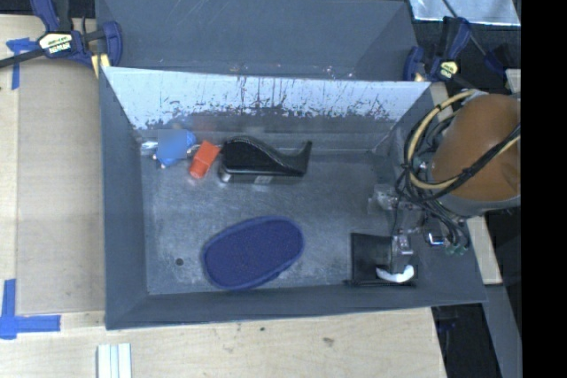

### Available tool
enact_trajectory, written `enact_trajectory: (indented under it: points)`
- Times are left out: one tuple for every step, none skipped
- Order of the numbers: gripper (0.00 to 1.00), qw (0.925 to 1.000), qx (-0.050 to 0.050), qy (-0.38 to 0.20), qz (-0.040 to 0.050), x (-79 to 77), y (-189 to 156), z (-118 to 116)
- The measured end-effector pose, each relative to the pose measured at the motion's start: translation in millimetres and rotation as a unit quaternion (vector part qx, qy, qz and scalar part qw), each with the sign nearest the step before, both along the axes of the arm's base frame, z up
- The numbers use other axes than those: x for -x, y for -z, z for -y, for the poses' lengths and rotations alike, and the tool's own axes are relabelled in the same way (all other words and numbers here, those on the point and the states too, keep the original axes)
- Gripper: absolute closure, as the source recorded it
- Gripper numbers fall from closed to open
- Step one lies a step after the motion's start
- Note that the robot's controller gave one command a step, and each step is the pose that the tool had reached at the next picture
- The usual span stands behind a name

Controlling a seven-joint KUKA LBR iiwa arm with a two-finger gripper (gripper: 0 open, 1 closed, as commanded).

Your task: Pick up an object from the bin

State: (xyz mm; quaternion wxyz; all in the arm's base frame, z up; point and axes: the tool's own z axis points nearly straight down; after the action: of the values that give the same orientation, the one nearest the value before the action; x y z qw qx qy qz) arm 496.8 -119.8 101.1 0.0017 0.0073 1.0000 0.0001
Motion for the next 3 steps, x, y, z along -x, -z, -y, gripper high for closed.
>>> enact_trajectory:
  points:
    - [0.0, 0.9997, 0.001, 0.026, 0.0014, 1.0, -10.8, 14.9]
    - [0.0, 0.9983, 0.0, 0.058, -0.0023, 7.6, 31.7, 6.0]
    - [0.0, 0.9984, 0.0, 0.057, -0.0009, 6.6, 30.5, 6.6]
